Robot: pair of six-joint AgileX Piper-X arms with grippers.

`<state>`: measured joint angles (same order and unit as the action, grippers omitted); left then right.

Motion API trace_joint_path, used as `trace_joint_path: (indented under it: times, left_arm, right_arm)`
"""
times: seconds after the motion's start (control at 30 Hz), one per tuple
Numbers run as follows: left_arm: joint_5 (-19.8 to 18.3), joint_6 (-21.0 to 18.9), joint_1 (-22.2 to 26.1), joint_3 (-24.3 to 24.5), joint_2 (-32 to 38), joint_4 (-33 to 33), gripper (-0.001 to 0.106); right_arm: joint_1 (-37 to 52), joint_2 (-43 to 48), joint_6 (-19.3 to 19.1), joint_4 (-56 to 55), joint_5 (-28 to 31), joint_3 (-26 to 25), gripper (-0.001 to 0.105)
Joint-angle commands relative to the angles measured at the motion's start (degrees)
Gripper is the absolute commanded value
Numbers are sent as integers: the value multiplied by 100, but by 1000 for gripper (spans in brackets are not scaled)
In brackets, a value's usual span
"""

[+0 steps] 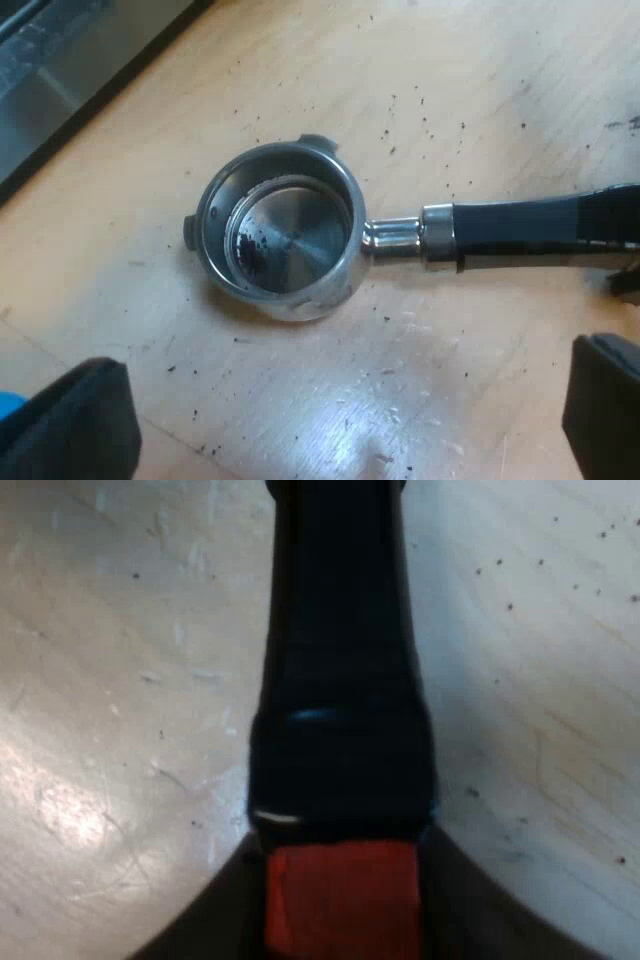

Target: Grind coffee beans and then tamp

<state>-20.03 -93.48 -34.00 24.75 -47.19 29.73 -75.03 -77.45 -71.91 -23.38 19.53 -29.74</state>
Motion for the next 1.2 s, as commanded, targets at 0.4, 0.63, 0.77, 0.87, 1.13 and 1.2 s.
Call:
trace_joint_path:
  times: [0.4, 0.63, 0.77, 0.87, 1.13, 1.2]
  left_arm:
    - [57, -8, -25, 61, -3, -45, 87]
    - [162, -8, -25, 615, -3, 469, 87]
    - [681, -8, 1, 1163, -3, 1004, 87]
    - [956, -8, 95, 1420, -3, 1390, 87]
    - [1049, -46, 1058, 1801, -277, 1714, 87]
    - [1032, -45, 1205, 1824, -424, 1728, 87]
  right_arm:
    - [16, 207, 129, -1861, -479, -352, 93]
    - [0, 1135, -34, -2002, -388, -685, 93]
    - [0, 1735, -255, -1242, -259, -711, 93]
    - [0, 1863, -863, -753, -231, -711, 93]
    - [0, 1645, -2522, 1548, -209, -342, 93]
    - [0, 1526, -2575, 1956, -209, -218, 93]
